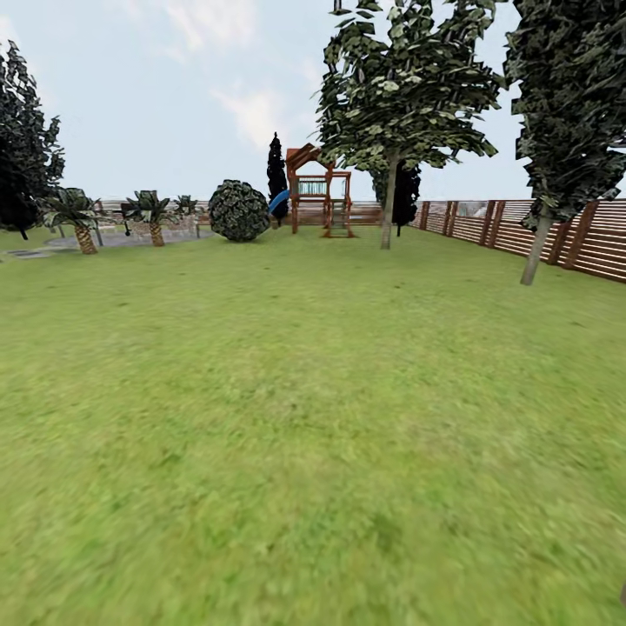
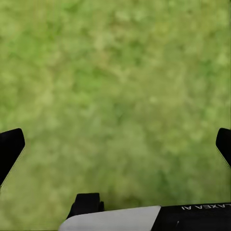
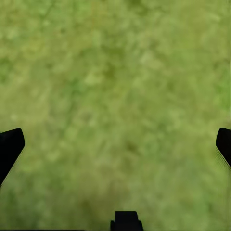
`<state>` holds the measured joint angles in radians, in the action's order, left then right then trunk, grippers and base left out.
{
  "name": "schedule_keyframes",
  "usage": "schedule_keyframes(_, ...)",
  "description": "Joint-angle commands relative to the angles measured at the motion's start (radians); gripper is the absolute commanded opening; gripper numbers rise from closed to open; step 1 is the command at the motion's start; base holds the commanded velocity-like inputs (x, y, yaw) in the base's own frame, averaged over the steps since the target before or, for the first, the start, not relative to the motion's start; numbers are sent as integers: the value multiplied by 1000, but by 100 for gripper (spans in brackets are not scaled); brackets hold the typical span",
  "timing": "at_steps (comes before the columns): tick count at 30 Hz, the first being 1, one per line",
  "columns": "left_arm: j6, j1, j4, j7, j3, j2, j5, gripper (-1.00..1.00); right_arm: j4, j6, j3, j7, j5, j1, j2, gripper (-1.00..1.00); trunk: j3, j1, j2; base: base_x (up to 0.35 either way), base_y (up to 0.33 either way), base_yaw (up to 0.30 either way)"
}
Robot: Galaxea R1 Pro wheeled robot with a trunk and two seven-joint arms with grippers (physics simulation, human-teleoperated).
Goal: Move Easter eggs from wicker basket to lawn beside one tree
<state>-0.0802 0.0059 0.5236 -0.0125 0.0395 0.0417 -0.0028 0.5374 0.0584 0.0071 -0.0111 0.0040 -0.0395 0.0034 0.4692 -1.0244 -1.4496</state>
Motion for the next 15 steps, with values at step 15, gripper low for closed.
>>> schedule_keyframes(15, -2, 0, 1, -1, 2, 0, 0, 100, -1, 3, 1, -1, 2, 0, 1, 100, 1, -1, 0, 335, 0, 0)
